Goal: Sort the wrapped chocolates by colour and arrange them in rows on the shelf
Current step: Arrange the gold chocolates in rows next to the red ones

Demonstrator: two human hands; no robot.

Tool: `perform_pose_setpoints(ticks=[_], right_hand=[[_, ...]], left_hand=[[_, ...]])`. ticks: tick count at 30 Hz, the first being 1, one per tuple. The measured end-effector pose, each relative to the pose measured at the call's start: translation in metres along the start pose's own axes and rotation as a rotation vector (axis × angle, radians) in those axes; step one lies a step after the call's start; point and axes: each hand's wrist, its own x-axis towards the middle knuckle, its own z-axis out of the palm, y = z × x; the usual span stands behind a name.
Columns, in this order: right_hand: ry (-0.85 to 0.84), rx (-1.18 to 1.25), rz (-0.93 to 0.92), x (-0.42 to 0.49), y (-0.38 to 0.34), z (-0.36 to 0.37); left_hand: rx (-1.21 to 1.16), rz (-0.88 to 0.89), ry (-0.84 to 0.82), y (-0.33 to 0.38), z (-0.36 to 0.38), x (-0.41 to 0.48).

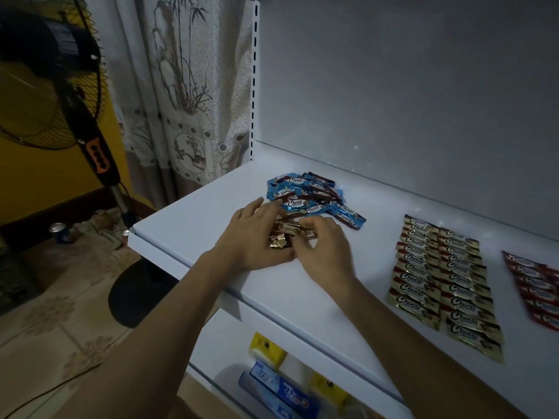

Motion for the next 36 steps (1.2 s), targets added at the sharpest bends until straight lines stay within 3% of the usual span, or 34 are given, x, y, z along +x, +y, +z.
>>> perform_pose_setpoints(ticks=[2, 10, 15, 21, 28, 31, 36], right_hand=[[-0.011, -0.03, 0.004, -0.0005, 0.0005, 0.0003], [-0.062, -0.06, -0.007, -0.0016, -0.0015, -0.0013], [-0.119, -0.143, -0.039, -0.0005, -0.0055, -0.004], [-0.217, -0.261, -0.03, 0.0001, -0.0069, -0.0017], [-0.037, -0.27, 0.027, -0.0009, -0.0039, -0.0023], [-0.03, -0.291, 0.041, -0.0005, -0.003, -0.0021], [-0.029, -0.266, 0.049, 0.0, -0.0033, -0.0028]], left_hand=[[-0.009, -0.019, -0.058, -0.0007, 0.0002, 0.0011], [0.027, 0.039, 0.032, -0.0044, 0.002, 0.001], [-0.138, 0.183, 0.092, -0.003, 0.0003, -0.0003], [-0.279, 0.186, 0.07, -0.0022, -0.0047, -0.0048], [-0.164, 0.093, 0.066, -0.0041, -0.0026, -0.0032], [-0.094, -0.017, 0.047, -0.003, -0.0044, -0.0045], [-0.119, -0.004, 0.051, -0.0001, -0.0052, -0.0037]])
